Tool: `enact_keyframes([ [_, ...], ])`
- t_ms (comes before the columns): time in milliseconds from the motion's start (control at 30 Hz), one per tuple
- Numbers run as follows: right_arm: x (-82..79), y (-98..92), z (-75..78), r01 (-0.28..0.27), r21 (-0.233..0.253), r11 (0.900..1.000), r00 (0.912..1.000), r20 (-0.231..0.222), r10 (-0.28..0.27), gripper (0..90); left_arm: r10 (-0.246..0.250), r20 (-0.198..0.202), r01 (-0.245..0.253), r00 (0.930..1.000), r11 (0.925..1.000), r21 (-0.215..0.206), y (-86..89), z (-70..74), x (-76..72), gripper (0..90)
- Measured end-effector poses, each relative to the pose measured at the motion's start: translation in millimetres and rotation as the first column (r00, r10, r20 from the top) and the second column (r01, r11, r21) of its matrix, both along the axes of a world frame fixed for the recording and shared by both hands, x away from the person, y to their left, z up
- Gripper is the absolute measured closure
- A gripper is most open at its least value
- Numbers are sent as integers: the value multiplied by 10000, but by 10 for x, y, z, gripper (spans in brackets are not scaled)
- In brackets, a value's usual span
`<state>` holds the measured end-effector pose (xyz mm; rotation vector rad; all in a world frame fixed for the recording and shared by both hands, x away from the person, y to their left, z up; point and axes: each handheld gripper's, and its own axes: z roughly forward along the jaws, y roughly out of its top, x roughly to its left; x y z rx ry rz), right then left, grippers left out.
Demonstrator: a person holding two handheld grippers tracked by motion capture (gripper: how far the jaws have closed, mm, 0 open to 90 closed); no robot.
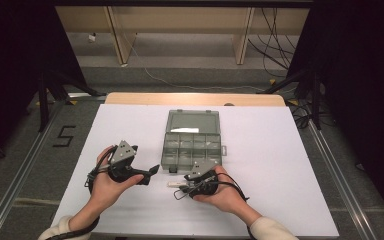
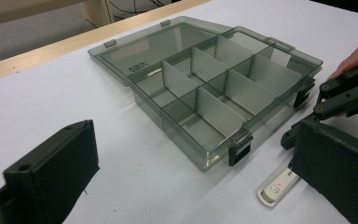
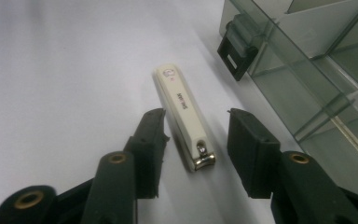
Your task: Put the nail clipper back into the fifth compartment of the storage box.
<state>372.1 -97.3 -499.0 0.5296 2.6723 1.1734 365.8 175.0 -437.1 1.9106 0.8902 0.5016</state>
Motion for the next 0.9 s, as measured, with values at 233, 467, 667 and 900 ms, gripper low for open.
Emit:
enact_keyframes([
  [233,-9,15,-9,-261,24,9997,9996,127,261,708,22,30,-22,10000,10000,27,0,0,1,0],
  [467,-33,43,9,-455,-243,9987,9986,253,461,775,111,100,-111,9999,9999,-4,14,8,1,0],
  [667,-33,44,18,-313,-241,9992,9995,84,315,777,146,115,-146,9998,9999,6,14,9,-2,2],
  [900,-48,95,52,63,-503,9987,10000,-69,-66,777,85,104,-85,9999,10000,20,14,8,-2,5],
])
